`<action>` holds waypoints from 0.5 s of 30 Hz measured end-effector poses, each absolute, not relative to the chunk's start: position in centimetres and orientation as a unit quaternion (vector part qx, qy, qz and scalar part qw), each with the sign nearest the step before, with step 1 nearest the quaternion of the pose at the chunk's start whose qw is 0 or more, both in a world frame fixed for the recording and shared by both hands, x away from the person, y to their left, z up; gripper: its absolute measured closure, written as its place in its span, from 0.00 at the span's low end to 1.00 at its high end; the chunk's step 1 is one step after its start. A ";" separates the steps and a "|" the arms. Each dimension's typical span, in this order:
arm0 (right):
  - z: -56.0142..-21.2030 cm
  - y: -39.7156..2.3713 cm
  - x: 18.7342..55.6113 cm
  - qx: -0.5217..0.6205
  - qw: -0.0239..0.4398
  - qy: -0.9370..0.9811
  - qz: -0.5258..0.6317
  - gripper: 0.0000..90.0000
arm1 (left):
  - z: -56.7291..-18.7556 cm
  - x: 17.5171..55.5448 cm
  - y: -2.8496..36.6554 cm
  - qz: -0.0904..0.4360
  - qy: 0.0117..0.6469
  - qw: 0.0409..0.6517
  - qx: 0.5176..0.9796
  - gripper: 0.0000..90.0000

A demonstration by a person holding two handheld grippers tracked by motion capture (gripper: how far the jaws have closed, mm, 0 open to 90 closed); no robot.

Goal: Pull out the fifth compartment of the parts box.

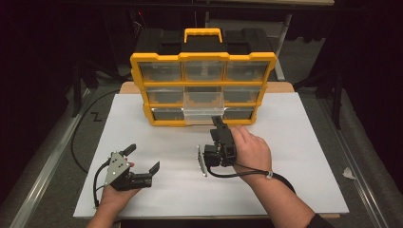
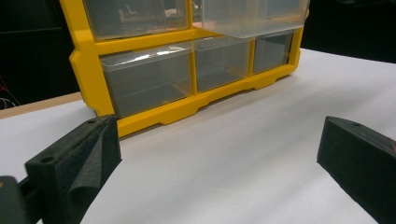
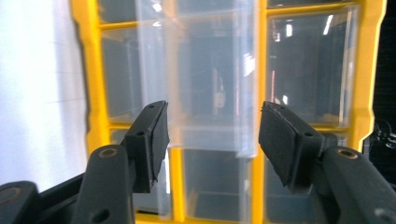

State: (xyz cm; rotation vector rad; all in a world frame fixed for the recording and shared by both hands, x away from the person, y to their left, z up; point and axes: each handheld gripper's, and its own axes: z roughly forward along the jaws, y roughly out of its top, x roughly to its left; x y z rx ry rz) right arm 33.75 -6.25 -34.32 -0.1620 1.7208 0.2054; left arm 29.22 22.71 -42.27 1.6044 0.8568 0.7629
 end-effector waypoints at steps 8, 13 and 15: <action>-37.7 -7.9 32.9 -0.066 0.629 0.769 0.089 0.46 | -42.3 29.2 22.7 0.324 0.364 0.547 0.680 0.00; -40.1 -9.2 32.7 -0.067 0.618 0.779 0.080 0.45 | -42.3 29.2 22.7 0.325 0.365 0.547 0.680 0.00; -41.6 -10.2 32.4 -0.063 0.614 0.783 0.081 0.44 | -42.3 29.2 22.7 0.325 0.364 0.548 0.680 0.00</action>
